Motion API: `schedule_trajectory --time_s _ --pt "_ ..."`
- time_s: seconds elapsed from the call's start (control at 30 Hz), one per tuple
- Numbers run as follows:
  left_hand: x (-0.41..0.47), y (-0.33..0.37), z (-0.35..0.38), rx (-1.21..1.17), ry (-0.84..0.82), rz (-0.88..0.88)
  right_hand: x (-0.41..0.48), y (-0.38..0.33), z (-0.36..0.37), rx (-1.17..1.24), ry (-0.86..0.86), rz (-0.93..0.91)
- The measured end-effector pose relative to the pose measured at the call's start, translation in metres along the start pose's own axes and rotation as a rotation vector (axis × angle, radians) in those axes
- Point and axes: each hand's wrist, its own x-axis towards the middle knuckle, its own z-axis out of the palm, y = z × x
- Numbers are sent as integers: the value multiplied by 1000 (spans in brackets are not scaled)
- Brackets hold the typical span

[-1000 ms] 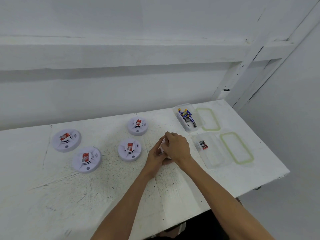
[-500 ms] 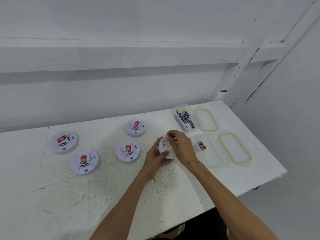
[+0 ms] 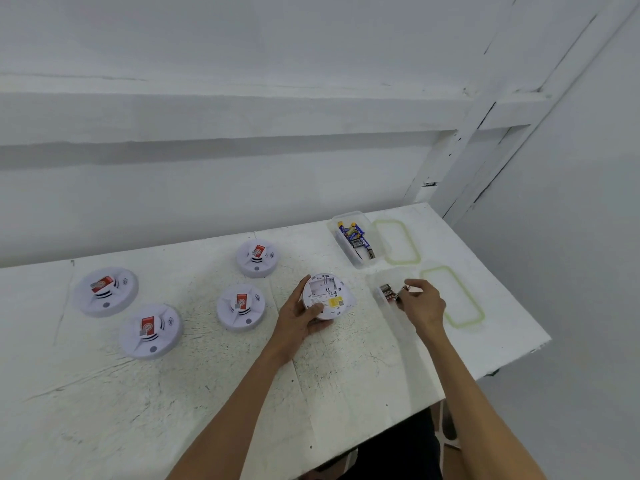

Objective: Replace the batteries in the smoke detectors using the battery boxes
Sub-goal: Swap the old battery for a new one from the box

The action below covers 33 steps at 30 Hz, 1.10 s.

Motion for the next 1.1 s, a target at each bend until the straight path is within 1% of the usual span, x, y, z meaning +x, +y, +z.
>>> schedule_trajectory --time_s 0.1,0.2,0.27,0.67,0.77,0.87,1.0,1.03,1.1 --pt "0 0 0 -4 -1 -5 6 18 3 -114 -42 83" --pt "-1 -1 0 -4 0 -5 10 24 8 -223 -43 104" --pt "-2 0 0 1 0 -4 12 24 12 -291 -32 85" --pt "-2 0 0 -12 -11 2 28 31 14 -294 -84 123" --pt "0 -1 0 -29 -4 -3 20 21 12 -331 -63 55" --pt "0 -2 1 -58 51 1 15 5 12 -354 6 -25" --pt "6 4 1 -44 85 23 13 -29 10 -370 92 -201" --pt "8 7 0 -32 83 29 14 -38 11 -358 75 -262" --pt "13 14 -5 -18 89 38 22 -54 18 -340 -10 -385"
